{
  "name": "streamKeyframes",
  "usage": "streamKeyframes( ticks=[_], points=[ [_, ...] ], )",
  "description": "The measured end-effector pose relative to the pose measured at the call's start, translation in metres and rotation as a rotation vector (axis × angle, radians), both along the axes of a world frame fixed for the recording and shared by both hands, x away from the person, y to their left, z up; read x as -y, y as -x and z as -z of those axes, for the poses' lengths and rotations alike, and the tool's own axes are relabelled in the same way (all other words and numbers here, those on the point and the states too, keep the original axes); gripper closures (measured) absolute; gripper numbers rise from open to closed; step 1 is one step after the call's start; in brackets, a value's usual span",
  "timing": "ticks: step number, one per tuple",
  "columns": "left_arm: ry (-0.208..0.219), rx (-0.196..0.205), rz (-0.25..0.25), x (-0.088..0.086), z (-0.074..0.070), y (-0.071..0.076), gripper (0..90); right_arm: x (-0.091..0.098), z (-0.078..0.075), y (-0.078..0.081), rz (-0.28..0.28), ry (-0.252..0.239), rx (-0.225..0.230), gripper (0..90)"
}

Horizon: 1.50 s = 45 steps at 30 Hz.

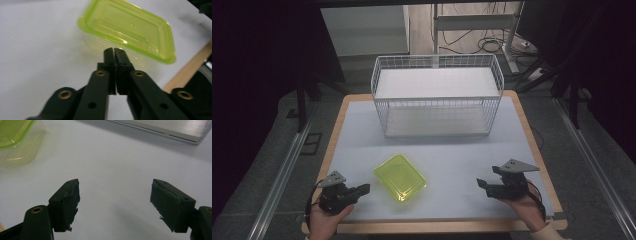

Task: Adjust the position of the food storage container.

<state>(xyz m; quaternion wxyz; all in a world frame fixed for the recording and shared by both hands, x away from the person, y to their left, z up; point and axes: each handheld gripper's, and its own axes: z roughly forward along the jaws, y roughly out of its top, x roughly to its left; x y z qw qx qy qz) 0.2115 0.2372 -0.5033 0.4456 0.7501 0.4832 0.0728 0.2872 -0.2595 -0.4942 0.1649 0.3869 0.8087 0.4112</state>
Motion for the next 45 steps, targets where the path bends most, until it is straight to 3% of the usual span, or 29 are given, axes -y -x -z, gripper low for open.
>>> streamKeyframes(
  ticks=[7,12,20,33,40,45],
  points=[
    [-0.037,-0.038,0.076,0.016,0.011,0.005,90.0,0.004,-0.001,0.0,0.008,-0.001,-0.001,23.5],
    [-0.063,-0.051,0.145,0.038,0.013,0.005,90.0,0.003,-0.002,0.0,0.007,-0.001,0.002,23.5],
    [-0.092,-0.072,0.202,0.06,0.018,-0.001,90.0,0.004,-0.003,0.0,0.007,-0.003,0.004,23.5],
    [-0.103,-0.086,0.261,0.087,0.018,-0.006,90.0,0.004,-0.003,0.0,0.009,-0.009,-0.002,23.5],
    [-0.122,-0.075,0.308,0.115,0.016,-0.017,90.0,0.004,-0.003,0.0,0.008,-0.011,-0.006,23.5],
    [-0.136,-0.07,0.298,0.126,0.015,-0.022,90.0,0.003,-0.002,0.001,0.002,-0.01,-0.012,23.5]
  ],
)
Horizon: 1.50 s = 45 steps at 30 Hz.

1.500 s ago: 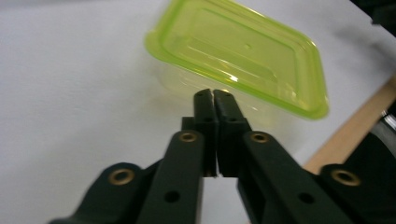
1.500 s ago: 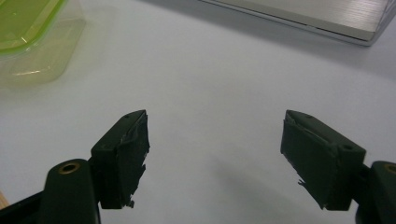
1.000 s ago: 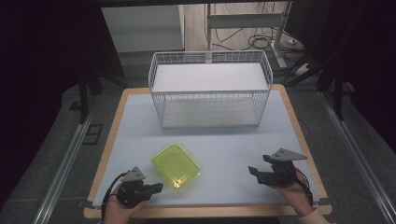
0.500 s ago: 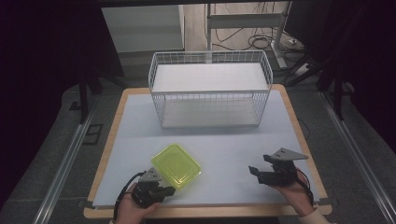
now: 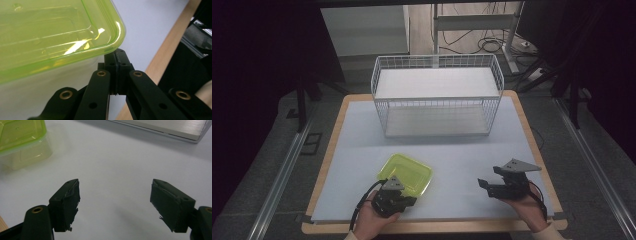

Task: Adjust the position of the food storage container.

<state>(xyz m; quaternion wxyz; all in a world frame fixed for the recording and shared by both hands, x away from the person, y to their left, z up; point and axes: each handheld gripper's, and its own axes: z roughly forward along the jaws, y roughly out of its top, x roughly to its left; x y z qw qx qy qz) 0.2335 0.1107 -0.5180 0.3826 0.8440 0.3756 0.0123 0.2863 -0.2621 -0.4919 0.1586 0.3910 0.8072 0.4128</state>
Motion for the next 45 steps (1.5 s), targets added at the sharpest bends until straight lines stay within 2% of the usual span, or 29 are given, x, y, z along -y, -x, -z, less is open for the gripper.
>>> streamKeyframes(
  ticks=[7,21,24,33,39,42,43,44,45],
  points=[
    [-0.011,-0.005,-0.016,0.011,0.0,-0.009,90.0,0.0,0.0,0.001,-0.005,0.002,0.002,23.5],
    [0.006,-0.004,-0.05,0.024,0.0,-0.018,89.9,0.0,0.001,0.0,-0.001,0.011,-0.001,23.5],
    [-0.007,0.005,-0.047,0.029,0.001,-0.022,90.0,-0.001,0.001,0.001,-0.006,0.011,-0.002,23.5],
    [-0.009,0.016,-0.063,0.038,0.001,-0.029,90.0,0.0,0.001,0.001,-0.006,0.014,-0.006,23.4],
    [0.023,0.01,-0.053,0.037,-0.002,-0.025,90.0,0.0,0.001,0.001,-0.008,0.013,-0.006,23.4],
    [0.071,0.007,-0.032,0.032,-0.007,-0.014,90.0,0.0,0.001,0.001,-0.006,0.011,-0.006,23.4],
    [0.101,0.01,-0.016,0.024,-0.013,-0.006,90.0,0.001,0.001,0.001,-0.006,0.01,-0.004,23.4],
    [0.101,0.01,-0.016,0.024,-0.013,-0.006,90.0,0.001,0.001,0.001,-0.006,0.01,-0.004,23.4],
    [0.129,0.024,-0.028,0.011,-0.021,0.001,90.0,0.001,0.001,0.001,-0.004,0.008,-0.005,23.4]
  ],
)
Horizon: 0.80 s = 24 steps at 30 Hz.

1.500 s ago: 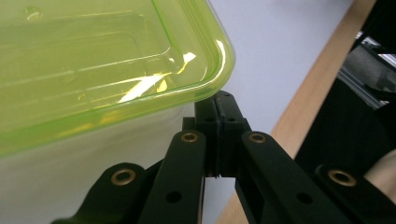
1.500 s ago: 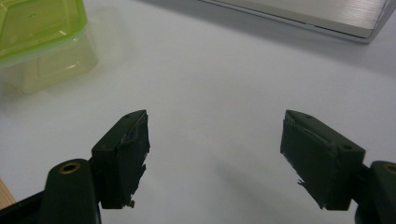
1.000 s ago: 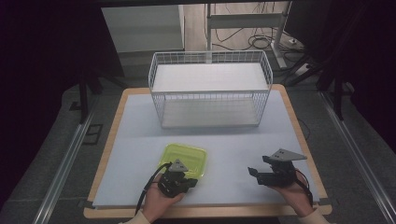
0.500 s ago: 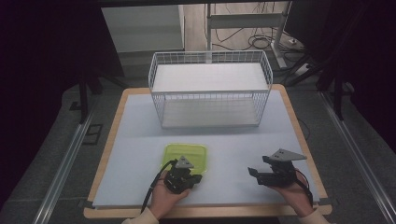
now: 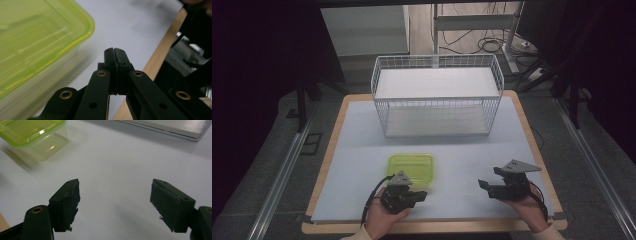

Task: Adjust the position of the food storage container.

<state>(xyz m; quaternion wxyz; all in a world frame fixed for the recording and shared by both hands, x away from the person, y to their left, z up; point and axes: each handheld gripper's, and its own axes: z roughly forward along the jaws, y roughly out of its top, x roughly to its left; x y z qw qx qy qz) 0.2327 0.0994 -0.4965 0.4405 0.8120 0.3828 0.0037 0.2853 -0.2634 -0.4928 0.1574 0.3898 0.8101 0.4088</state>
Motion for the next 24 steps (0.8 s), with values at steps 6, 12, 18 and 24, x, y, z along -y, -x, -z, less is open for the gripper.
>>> streamKeyframes(
  ticks=[6,12,18,24],
  points=[
    [0.048,0.046,-0.117,-0.05,-0.022,0.002,90.0,0.001,-0.001,0.0,0.002,-0.001,0.003,23.5],
    [0.04,0.039,-0.274,-0.096,-0.016,-0.016,90.0,0.0,0.001,-0.001,0.005,0.006,0.0,23.5],
    [-0.008,-0.033,-0.336,-0.114,0.009,-0.04,90.0,-0.001,0.002,-0.001,0.003,0.01,-0.004,23.5],
    [-0.017,-0.077,-0.309,-0.111,0.023,-0.055,90.0,-0.002,0.002,-0.001,0.002,0.015,-0.003,23.5]
  ],
)
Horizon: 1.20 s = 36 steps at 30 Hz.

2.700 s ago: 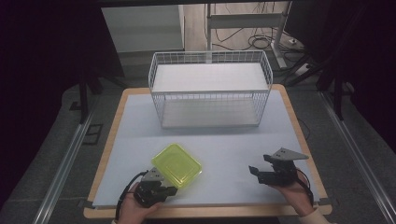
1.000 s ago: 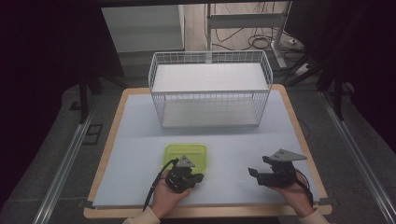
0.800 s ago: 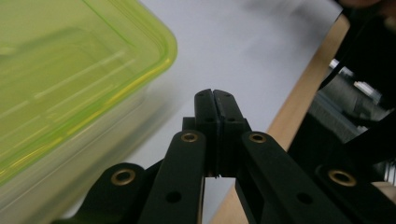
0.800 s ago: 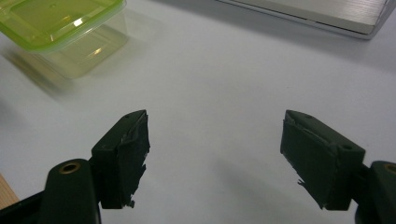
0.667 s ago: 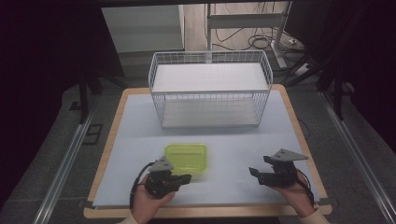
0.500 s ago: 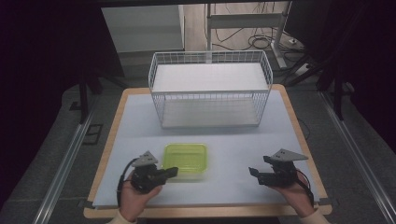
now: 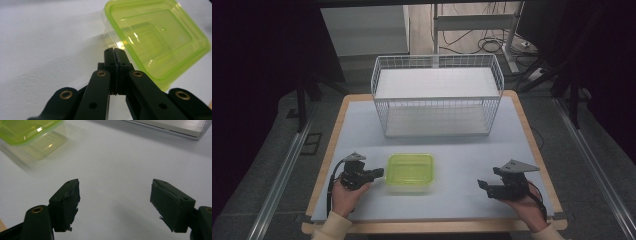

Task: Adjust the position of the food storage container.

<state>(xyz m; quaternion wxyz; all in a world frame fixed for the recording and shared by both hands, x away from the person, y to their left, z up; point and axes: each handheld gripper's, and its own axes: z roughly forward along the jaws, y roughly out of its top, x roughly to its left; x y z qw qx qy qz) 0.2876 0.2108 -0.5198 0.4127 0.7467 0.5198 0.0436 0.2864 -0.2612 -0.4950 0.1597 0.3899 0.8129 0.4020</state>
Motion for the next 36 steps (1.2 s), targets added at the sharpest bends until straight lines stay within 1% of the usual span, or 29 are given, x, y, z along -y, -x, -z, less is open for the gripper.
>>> streamKeyframes(
  ticks=[1,3,4,5,6,7,8,10,13,14,15,18,20,21,22,24,26,27,28,30,31,36],
  points=[
    [0.0,0.0,0.0,0.0,0.0,0.0,90.0,0.0,0.0,0.0,0.0,0.0,0.0,23.5],
    [-0.001,-0.018,0.002,0.002,0.004,-0.003,90.0,0.0,0.0,0.0,0.0,0.001,0.002,23.5],
    [0.015,-0.029,0.008,0.002,0.006,-0.005,90.0,0.0,0.0,0.0,0.0,0.001,0.002,23.5],
    [0.015,-0.029,0.008,0.002,0.006,-0.005,90.0,0.0,0.0,0.0,0.0,0.002,0.003,23.5],
    [0.03,-0.036,0.007,0.001,0.008,-0.006,90.0,0.0,0.0,0.0,0.0,0.002,0.003,23.5],
    [0.035,-0.04,0.007,0.002,0.009,-0.007,90.0,0.0,0.0,0.0,0.001,0.001,0.003,23.5],
    [0.031,-0.045,0.013,0.004,0.01,-0.008,90.0,0.0,0.0,0.0,0.0,0.001,0.003,23.5],
    [0.037,-0.052,0.015,0.008,0.011,-0.012,90.0,0.0,0.0,0.0,0.0,0.001,0.003,23.5],
    [0.024,-0.055,0.028,0.015,0.012,-0.015,90.0,0.0,0.0,0.0,0.0,0.002,0.002,23.5],
    [0.019,-0.059,0.039,0.021,0.012,-0.015,90.0,0.0,0.0,0.0,-0.001,0.001,0.001,23.5],
    [0.019,-0.059,0.039,0.021,0.012,-0.015,90.0,0.0,0.0,0.0,-0.001,0.001,0.001,23.5],
    [0.01,-0.058,0.053,0.029,0.012,-0.017,90.0,0.0,0.0,0.0,0.0,0.001,0.0,23.5],
    [0.007,-0.055,0.058,0.031,0.012,-0.017,90.0,-0.001,0.0,0.0,0.0,0.001,0.0,23.5],
    [0.007,-0.054,0.062,0.034,0.011,-0.018,90.0,-0.001,0.0,0.0,-0.002,0.002,0.0,23.5],
    [0.005,-0.052,0.074,0.04,0.011,-0.02,90.0,-0.001,0.0,0.0,-0.002,0.004,0.001,23.5],
    [0.003,-0.053,0.077,0.043,0.01,-0.021,90.0,-0.001,0.0,0.0,-0.002,0.003,0.001,23.5],
    [0.003,-0.055,0.086,0.051,0.01,-0.023,90.0,-0.001,0.0,0.0,-0.001,0.002,-0.001,23.5],
    [0.003,-0.055,0.086,0.051,0.01,-0.023,90.0,-0.001,0.0,0.0,-0.001,0.002,-0.001,23.5],
    [-0.002,-0.052,0.097,0.055,0.01,-0.025,90.0,-0.001,0.0,0.0,-0.001,0.001,-0.002,23.5],
    [0.0,-0.053,0.1,0.057,0.01,-0.026,90.0,-0.001,0.0,0.0,-0.001,0.001,-0.001,23.5],
    [0.011,-0.055,0.094,0.06,0.01,-0.027,90.0,-0.001,0.0,0.0,-0.001,0.0,-0.001,23.5],
    [0.006,-0.062,0.117,0.072,0.01,-0.029,90.0,-0.001,0.0,0.0,-0.001,0.001,-0.002,23.4]
  ],
)
